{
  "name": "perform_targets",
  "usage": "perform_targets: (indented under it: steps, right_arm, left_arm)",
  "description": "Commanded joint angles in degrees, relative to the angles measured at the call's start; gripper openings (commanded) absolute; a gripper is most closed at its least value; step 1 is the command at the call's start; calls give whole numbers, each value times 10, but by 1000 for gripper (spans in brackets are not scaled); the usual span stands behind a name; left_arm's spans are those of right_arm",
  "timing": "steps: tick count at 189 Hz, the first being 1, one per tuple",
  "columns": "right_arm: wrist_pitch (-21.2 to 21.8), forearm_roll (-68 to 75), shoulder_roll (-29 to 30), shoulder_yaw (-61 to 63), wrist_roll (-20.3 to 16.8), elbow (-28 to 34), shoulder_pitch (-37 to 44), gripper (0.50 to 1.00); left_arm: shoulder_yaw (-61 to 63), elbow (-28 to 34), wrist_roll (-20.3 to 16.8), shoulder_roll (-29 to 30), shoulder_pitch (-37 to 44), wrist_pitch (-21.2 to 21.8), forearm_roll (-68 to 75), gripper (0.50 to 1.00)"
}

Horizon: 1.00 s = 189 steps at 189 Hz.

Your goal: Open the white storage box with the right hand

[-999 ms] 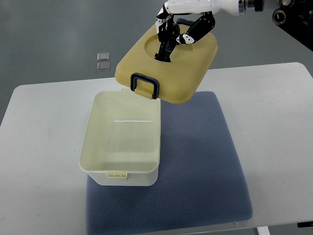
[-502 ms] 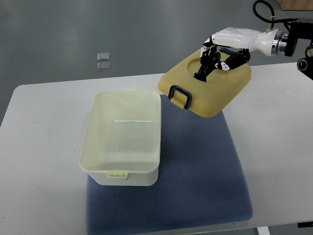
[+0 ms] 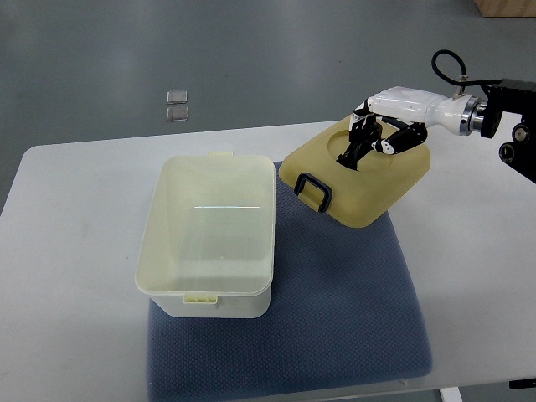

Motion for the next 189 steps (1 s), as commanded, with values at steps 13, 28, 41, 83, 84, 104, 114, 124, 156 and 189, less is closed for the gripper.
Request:
perform_targets:
  steps: [13,28,41,83,84,104,114,124,156,189]
  right_arm:
    - [0,-2,13,-1,0,0,-21,500]
    - [0,-2,19,-1,0,0,-29,500]
    - [0,-2,33,-6,0,0,-36,500]
    - [0,-2,49,-10,0,0,-49,500]
    - [0,-2,49,-10,0,0,-49,500]
    - [-1,1,51,-8,0,0,-55,570]
    - [-1,2,53,-2,0,-1,-56,762]
    - [-1,8,59,-1,0,-1,-56,856]
    - [2,49,60,0,0,-1,-56,907]
    - [2,99,59,4,0,0,-54,919]
  left_arm:
    - [0,0,0,0,-1,0,0,1000]
    - [0,0,0,0,0,0,0,1000]
    - [0,0,0,0,0,0,0,1000]
    - [0,0,0,0,0,0,0,1000]
    - [0,0,0,0,0,0,0,1000]
    - [0,0,0,0,0,0,0,1000]
    - [0,0,0,0,0,0,0,1000]
    - [0,0,0,0,0,0,0,1000]
    - [0,0,0,0,0,0,0,1000]
    - [0,0,0,0,0,0,0,1000]
